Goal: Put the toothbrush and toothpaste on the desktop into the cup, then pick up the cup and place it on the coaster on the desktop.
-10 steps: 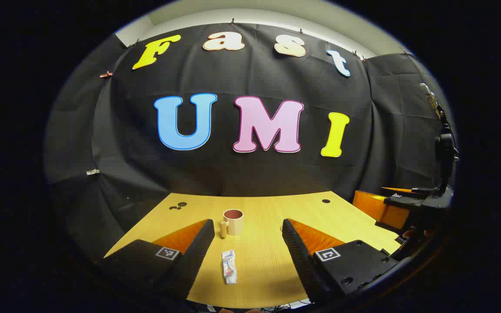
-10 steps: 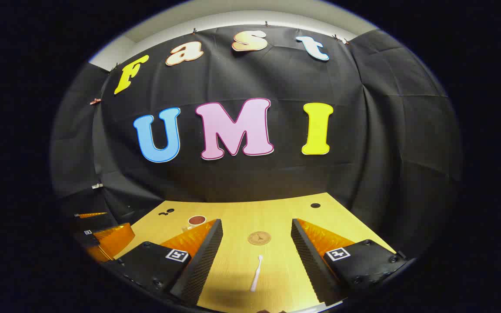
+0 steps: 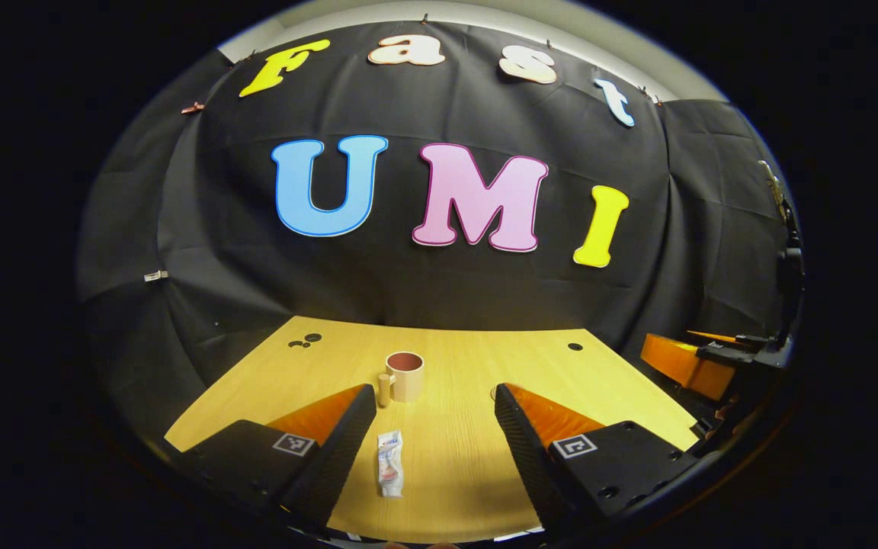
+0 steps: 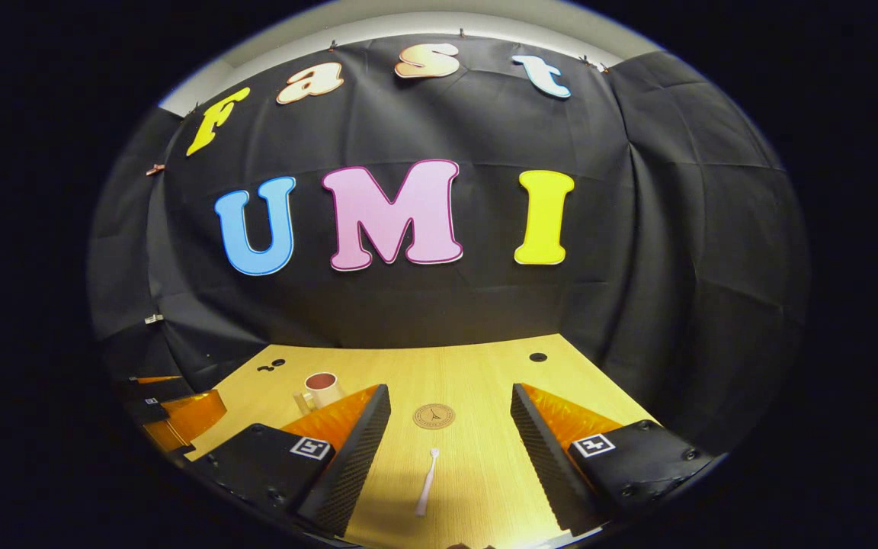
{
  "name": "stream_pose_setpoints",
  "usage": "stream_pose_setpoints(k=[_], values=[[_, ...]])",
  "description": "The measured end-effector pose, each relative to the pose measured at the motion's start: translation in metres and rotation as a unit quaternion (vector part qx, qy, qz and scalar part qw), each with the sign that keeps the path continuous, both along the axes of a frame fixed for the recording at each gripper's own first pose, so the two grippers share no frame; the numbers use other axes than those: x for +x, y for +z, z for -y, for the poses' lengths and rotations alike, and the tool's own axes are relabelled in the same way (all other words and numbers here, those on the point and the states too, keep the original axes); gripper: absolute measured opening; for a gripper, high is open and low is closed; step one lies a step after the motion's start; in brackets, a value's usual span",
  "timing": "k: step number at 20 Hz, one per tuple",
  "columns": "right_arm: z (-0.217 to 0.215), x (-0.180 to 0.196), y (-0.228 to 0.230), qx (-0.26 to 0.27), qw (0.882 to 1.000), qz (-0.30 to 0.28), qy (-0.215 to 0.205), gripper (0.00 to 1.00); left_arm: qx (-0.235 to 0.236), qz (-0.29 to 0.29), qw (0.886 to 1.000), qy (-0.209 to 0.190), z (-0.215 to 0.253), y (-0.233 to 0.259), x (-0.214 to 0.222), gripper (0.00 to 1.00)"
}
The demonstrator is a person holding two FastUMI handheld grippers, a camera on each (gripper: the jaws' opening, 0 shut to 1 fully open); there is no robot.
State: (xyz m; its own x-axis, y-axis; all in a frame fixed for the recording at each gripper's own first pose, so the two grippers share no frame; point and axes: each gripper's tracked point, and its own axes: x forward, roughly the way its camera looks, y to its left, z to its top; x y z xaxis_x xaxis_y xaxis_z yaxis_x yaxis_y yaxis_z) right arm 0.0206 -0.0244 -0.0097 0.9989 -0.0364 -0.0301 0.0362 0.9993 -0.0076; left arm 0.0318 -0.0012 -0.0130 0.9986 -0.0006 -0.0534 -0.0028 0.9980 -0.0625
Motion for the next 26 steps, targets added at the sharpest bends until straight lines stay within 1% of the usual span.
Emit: stream_pose_setpoints(k=[4,7,10,15,19,22,24,26], values=[[0.001,0.006,0.001,0.002,1.000,0.000,0.000,0.98,-0.016,-0.006,1.000,-0.004,0.000,-0.002,0.007,0.97],[-0.004,0.014,0.000,-0.003,1.000,-0.001,0.011,0.98,-0.022,-0.012,1.000,0.003,-0.005,-0.004,0.013,0.97],[-0.009,0.022,0.002,-0.004,1.000,0.005,0.021,0.98,-0.018,-0.012,1.000,0.005,-0.006,-0.007,0.018,0.98],[-0.013,0.039,-0.004,-0.006,0.999,-0.004,0.037,0.98,-0.016,-0.027,1.000,-0.001,-0.006,-0.018,0.031,0.98],[-0.015,0.053,-0.004,0.003,0.999,-0.008,0.050,0.98,-0.014,-0.042,0.999,0.013,-0.018,-0.028,0.046,0.98],[-0.018,0.063,-0.005,0.002,0.998,-0.012,0.063,0.98,-0.009,-0.060,0.998,0.019,-0.027,-0.048,0.058,0.98],[-0.021,0.070,-0.003,0.007,0.997,-0.010,0.078,0.98,0.008,-0.080,0.996,0.038,-0.041,-0.069,0.068,0.98],[-0.023,0.076,-0.003,0.011,0.996,-0.011,0.091,0.98,0.007,-0.106,0.993,0.047,-0.050,-0.092,0.078,0.98]])
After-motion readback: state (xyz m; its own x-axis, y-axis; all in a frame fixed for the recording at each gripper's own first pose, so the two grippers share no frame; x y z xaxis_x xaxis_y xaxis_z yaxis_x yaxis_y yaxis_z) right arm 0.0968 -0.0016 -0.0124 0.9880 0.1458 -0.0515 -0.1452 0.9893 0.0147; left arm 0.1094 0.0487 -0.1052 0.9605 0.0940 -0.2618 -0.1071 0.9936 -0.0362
